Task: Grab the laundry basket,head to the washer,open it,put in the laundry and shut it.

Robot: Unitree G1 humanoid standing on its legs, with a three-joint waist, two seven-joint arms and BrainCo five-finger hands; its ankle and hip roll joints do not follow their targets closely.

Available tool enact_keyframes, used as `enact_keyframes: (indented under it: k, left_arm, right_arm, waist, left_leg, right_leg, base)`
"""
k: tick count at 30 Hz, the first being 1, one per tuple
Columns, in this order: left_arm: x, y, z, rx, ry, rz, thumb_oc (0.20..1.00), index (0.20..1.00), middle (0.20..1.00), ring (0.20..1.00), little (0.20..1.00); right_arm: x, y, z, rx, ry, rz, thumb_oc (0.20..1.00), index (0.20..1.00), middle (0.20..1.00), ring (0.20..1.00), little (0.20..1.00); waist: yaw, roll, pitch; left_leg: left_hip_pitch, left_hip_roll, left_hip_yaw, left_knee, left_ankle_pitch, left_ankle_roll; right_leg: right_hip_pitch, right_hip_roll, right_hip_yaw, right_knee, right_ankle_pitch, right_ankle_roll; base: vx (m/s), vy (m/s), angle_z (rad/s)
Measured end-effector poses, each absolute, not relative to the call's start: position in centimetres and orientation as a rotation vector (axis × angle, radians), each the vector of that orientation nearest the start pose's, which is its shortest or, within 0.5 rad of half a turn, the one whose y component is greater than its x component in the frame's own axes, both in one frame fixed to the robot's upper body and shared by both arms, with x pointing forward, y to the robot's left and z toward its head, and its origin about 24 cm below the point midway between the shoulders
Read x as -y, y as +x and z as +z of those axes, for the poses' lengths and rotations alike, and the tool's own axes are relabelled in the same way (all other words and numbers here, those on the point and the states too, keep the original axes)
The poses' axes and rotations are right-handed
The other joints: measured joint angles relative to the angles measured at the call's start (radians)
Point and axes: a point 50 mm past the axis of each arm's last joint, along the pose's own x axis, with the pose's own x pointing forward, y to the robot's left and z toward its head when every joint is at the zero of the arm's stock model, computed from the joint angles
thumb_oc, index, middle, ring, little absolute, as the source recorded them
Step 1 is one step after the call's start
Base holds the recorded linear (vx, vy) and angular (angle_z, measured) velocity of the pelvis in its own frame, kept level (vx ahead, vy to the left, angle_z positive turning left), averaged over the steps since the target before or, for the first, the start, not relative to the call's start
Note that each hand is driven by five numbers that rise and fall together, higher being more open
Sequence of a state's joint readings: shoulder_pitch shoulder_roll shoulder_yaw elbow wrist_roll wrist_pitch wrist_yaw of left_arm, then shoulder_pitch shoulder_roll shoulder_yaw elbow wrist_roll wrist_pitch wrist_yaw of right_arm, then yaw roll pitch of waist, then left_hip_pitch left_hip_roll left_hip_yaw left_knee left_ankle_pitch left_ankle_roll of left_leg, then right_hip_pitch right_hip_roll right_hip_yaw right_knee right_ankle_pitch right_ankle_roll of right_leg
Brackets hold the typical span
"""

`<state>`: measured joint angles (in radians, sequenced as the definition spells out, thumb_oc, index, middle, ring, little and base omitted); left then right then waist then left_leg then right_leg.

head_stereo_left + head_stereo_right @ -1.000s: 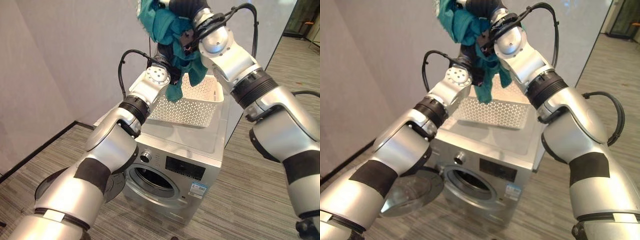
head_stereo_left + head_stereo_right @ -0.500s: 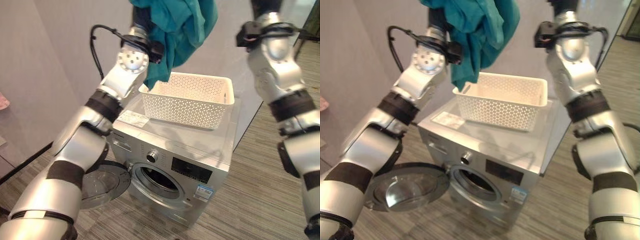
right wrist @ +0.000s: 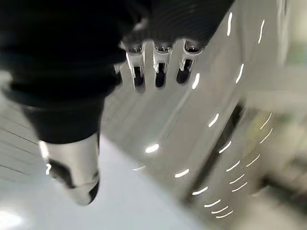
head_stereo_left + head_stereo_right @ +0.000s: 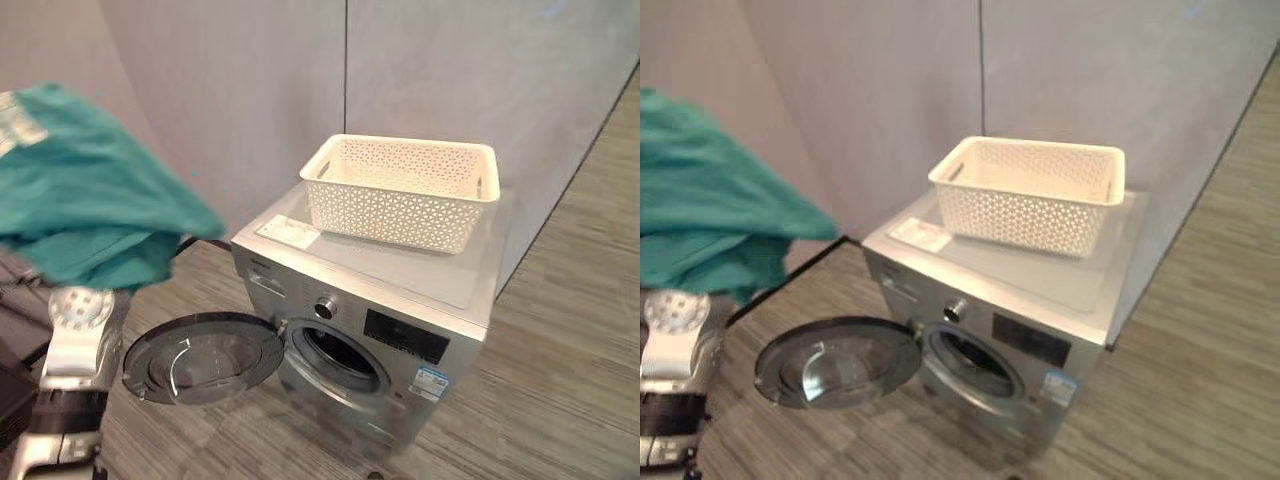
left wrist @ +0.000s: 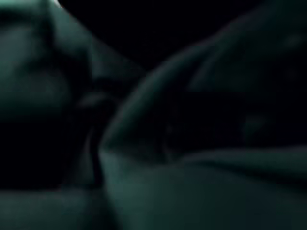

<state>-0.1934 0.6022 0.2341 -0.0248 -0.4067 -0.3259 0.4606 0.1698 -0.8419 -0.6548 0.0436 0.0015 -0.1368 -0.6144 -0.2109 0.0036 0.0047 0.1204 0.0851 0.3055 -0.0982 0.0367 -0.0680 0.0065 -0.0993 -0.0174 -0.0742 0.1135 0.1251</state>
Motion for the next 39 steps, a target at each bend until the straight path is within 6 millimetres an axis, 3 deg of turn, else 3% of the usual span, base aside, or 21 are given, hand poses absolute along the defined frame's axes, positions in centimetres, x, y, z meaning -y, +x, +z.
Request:
enact_keyframes:
  k: [2, 5, 8, 9, 10, 12, 14, 16, 17, 18, 19, 21, 23, 26, 27, 28, 31, 33, 36, 37, 39]
  left_arm:
    - [-31.5, 23.9, 18.8, 0.686, 0.072, 0.655, 0.200, 0.200, 0.200, 0.200, 0.200]
    - [-31.3, 23.3, 18.6, 0.691, 0.106, 0.668, 0.200, 0.200, 0.200, 0.200, 0.200]
    - [-31.1, 22.9, 17.1, 0.642, 0.090, 0.672, 0.200, 0.200, 0.200, 0.200, 0.200]
    - [-30.7, 23.1, 16.8, 0.632, 0.078, 0.648, 0.200, 0.200, 0.200, 0.200, 0.200]
    - [-30.6, 23.2, 16.6, 0.621, 0.077, 0.635, 0.200, 0.200, 0.200, 0.200, 0.200]
    - [-29.5, 23.9, 16.3, 0.617, 0.033, 0.594, 0.200, 0.200, 0.200, 0.200, 0.200]
    - [-28.9, 24.3, 16.1, 0.606, 0.038, 0.548, 0.200, 0.200, 0.200, 0.200, 0.200]
    - [-26.4, 25.6, 16.0, 0.606, -0.006, 0.442, 0.200, 0.200, 0.200, 0.200, 0.200]
    - [-24.1, 26.4, 15.4, 0.569, 0.013, 0.308, 0.200, 0.200, 0.200, 0.200, 0.200]
    - [-23.2, 26.5, 14.9, 0.548, 0.002, 0.262, 0.200, 0.200, 0.200, 0.200, 0.200]
    - [-21.8, 26.2, 12.9, 0.466, -0.063, 0.211, 0.200, 0.200, 0.200, 0.200, 0.200]
    - [-20.7, 25.9, 11.3, 0.389, -0.138, 0.166, 0.200, 0.200, 0.200, 0.200, 0.200]
    - [-20.4, 25.0, 10.1, 0.327, -0.179, 0.131, 0.200, 0.200, 0.200, 0.200, 0.200]
    - [-19.3, 22.6, 6.8, 0.158, -0.244, 0.046, 0.200, 0.200, 0.200, 0.200, 0.200]
    - [-19.4, 22.5, 6.9, 0.164, -0.222, 0.042, 0.200, 0.200, 0.200, 0.200, 0.200]
    - [-20.3, 22.4, 7.5, 0.196, -0.172, 0.066, 0.200, 0.200, 0.200, 0.200, 0.200]
    - [-22.5, 21.9, 8.2, 0.237, -0.020, 0.117, 0.200, 0.200, 0.200, 0.200, 0.200]
    - [-24.3, 20.9, 8.2, 0.244, 0.030, 0.187, 0.200, 0.200, 0.200, 0.200, 0.200]
    - [-24.8, 20.0, 7.1, 0.211, -0.001, 0.258, 0.200, 0.200, 0.200, 0.200, 0.200]
    - [-24.6, 19.6, 5.1, 0.138, -0.012, 0.260, 0.200, 0.200, 0.200, 0.200, 0.200]
    - [-24.1, 18.8, 2.9, 0.033, -0.053, 0.244, 0.200, 0.200, 0.200, 0.200, 0.200]
  right_arm:
    - [41.9, 15.2, 17.5, 0.302, -0.795, -1.202, 1.000, 1.000, 1.000, 1.000, 1.000]
    - [42.0, 13.5, 12.3, 0.109, -0.740, -1.260, 1.000, 1.000, 1.000, 1.000, 1.000]
    - [41.0, 8.5, 2.6, -0.372, -0.708, -1.211, 1.000, 1.000, 1.000, 1.000, 1.000]
    - [40.5, 6.3, -2.0, -0.642, -0.672, -1.155, 1.000, 1.000, 1.000, 1.000, 1.000]
    - [39.7, 4.8, -4.2, -0.778, -0.630, -1.127, 1.000, 1.000, 1.000, 1.000, 1.000]
    - [38.1, 1.5, -7.9, -1.011, -0.525, -1.099, 1.000, 1.000, 1.000, 1.000, 1.000]
    - [37.2, -0.2, -9.7, -1.148, -0.439, -1.077, 1.000, 1.000, 1.000, 1.000, 1.000]
    - [35.1, -2.5, -12.1, -1.352, -0.317, -1.026, 1.000, 1.000, 1.000, 1.000, 1.000]
    - [32.3, -3.9, -13.7, -1.540, -0.194, -0.952, 1.000, 1.000, 1.000, 1.000, 1.000]
    - [31.2, -3.9, -14.3, -1.546, -0.110, -0.937, 1.000, 1.000, 1.000, 1.000, 1.000]
    - [29.9, -2.7, -15.0, -1.525, 0.023, -0.921, 1.000, 1.000, 1.000, 1.000, 1.000]
    - [29.4, -2.4, -15.3, -1.504, 0.109, -0.939, 1.000, 1.000, 1.000, 1.000, 1.000]
    - [28.8, -1.7, -15.6, -1.476, 0.164, -0.932, 1.000, 1.000, 1.000, 1.000, 1.000]
    - [28.9, 0.4, -15.6, -1.448, 0.042, -0.789, 1.000, 1.000, 1.000, 1.000, 1.000]
    - [28.0, 2.2, -15.9, -1.445, -0.103, -0.615, 1.000, 1.000, 1.000, 1.000, 1.000]
    - [25.6, 4.9, -16.3, -1.363, -0.217, -0.367, 1.000, 1.000, 1.000, 1.000, 1.000]
    - [23.6, 7.3, -16.3, -1.266, -0.412, -0.108, 1.000, 1.000, 1.000, 1.000, 1.000]
    - [23.0, 8.3, -16.2, -1.224, -0.467, -0.034, 1.000, 1.000, 1.000, 1.000, 1.000]
    - [22.8, 8.6, -16.2, -1.210, -0.474, -0.029, 1.000, 1.000, 1.000, 1.000, 1.000]
    - [22.6, 8.9, -16.2, -1.206, -0.468, -0.031, 1.000, 1.000, 1.000, 1.000, 1.000]
    - [22.3, 9.1, -16.2, -1.193, -0.462, -0.030, 1.000, 1.000, 1.000, 1.000, 1.000]
  waist:
    - [0.008, -0.016, 0.008]
    - [0.006, -0.042, 0.005]
    - [0.010, -0.044, 0.007]
    - [0.017, -0.047, 0.009]
    - [0.018, -0.043, 0.017]
    - [0.031, -0.046, 0.020]
    - [0.033, -0.044, 0.020]
    - [0.068, -0.047, 0.036]
    - [0.095, -0.041, 0.054]
    - [0.115, -0.034, 0.071]
    - [0.145, -0.005, 0.092]
    - [0.143, -0.003, 0.094]
    - [0.142, -0.032, 0.095]
    - [0.151, 0.011, 0.107]
    - [0.170, 0.024, 0.103]
    - [0.174, 0.015, 0.114]
    - [0.200, -0.005, 0.115]
    - [0.211, -0.028, 0.118]
    - [0.236, -0.048, 0.125]
    - [0.257, -0.051, 0.134]
    - [0.260, -0.048, 0.158]
  left_leg:
    - [0.016, -0.007, 0.036, -0.001, -0.011, 0.016]
    - [0.018, -0.040, 0.040, -0.002, -0.022, 0.034]
    - [0.023, -0.073, 0.043, -0.002, -0.030, 0.056]
    - [0.027, -0.083, 0.043, -0.002, -0.029, 0.061]
    - [0.036, -0.091, 0.042, -0.002, -0.032, 0.065]
    - [0.039, -0.099, 0.033, -0.002, -0.040, 0.074]
    - [0.038, -0.110, 0.033, -0.002, -0.046, 0.077]
    - [0.036, -0.121, 0.031, -0.002, -0.046, 0.082]
    - [0.034, -0.122, 0.039, -0.002, -0.040, 0.079]
    - [0.036, -0.117, 0.048, -0.002, -0.039, 0.083]
    - [0.036, -0.100, 0.063, -0.002, -0.047, 0.090]
    - [0.035, -0.099, 0.053, -0.002, -0.046, 0.089]
    - [0.041, -0.110, 0.049, -0.001, -0.043, 0.073]
    - [0.052, -0.077, 0.030, 0.002, -0.030, 0.050]
    - [0.047, -0.068, 0.027, 0.003, -0.028, 0.048]
    - [0.041, -0.063, 0.029, 0.004, -0.025, 0.038]
    - [0.030, -0.054, 0.027, -0.001, -0.020, 0.027]
    - [0.011, -0.045, 0.016, -0.001, -0.018, 0.016]
    - [-0.021, -0.040, 0.005, 0.004, 0.000, 0.016]
    - [-0.037, -0.035, -0.003, 0.004, 0.009, 0.016]
    - [-0.066, -0.030, -0.027, 0.004, 0.024, 0.015]
  right_leg:
    - [0.001, -0.017, 0.011, -0.011, 0.002, 0.002]
    - [-0.004, -0.046, 0.016, -0.021, 0.019, 0.022]
    - [-0.002, -0.076, 0.028, -0.019, 0.037, 0.037]
    - [0.008, -0.088, 0.028, -0.018, 0.044, 0.042]
    - [0.017, -0.093, 0.028, -0.020, 0.046, 0.044]
    - [0.031, -0.110, 0.010, -0.017, 0.040, 0.053]
    - [0.029, -0.122, 0.009, -0.022, 0.035, 0.062]
    - [0.020, -0.140, -0.026, -0.008, 0.039, 0.076]
    - [0.010, -0.158, -0.100, 0.000, 0.037, 0.074]
    - [0.015, -0.190, -0.218, 0.002, 0.022, 0.067]
    - [0.022, -0.236, -0.359, 0.041, 0.011, 0.066]
    - [0.035, -0.258, -0.347, 0.072, 0.010, 0.067]
    - [0.071, -0.266, -0.344, 0.056, 0.014, 0.081]
    - [0.120, -0.214, -0.364, -0.013, 0.042, 0.082]
    - [0.116, -0.212, -0.370, -0.014, 0.041, 0.082]
    - [0.110, -0.207, -0.367, -0.013, 0.043, 0.080]
    - [0.097, -0.201, -0.374, -0.020, 0.040, 0.076]
    - [0.085, -0.195, -0.378, -0.021, 0.037, 0.073]
    - [0.059, -0.186, -0.382, -0.015, 0.046, 0.061]
    - [0.053, -0.182, -0.395, -0.014, 0.049, 0.058]
    - [0.045, -0.177, -0.415, -0.015, 0.050, 0.056]
  base:
    - [-0.07, 0.133, -0.50]
    - [-0.09, 0.182, -0.26]
    - [-0.09, 0.136, -0.02]
    - [-0.06, 0.088, 0.05]
    - [-0.06, 0.088, 0.08]
    - [-0.05, 0.036, 0.14]
    - [-0.12, 0.053, 0.07]
    - [-0.14, 0.049, 0.08]
    - [-0.03, 0.046, 0.03]
    - [0.01, 0.019, -0.21]
    - [0.01, -0.012, -0.25]
    - [0.03, -0.020, -0.03]
    - [0.07, -0.033, 0.01]
    - [0.02, -0.086, -0.02]
    - [-0.03, -0.211, -0.04]
    - [-0.04, -0.174, 0.04]
    - [-0.07, -0.158, 0.04]
    - [-0.07, -0.094, 0.09]
    - [-0.08, -0.093, 0.11]
    - [-0.11, -0.133, 0.20]
    - [-0.07, -0.099, 0.31]
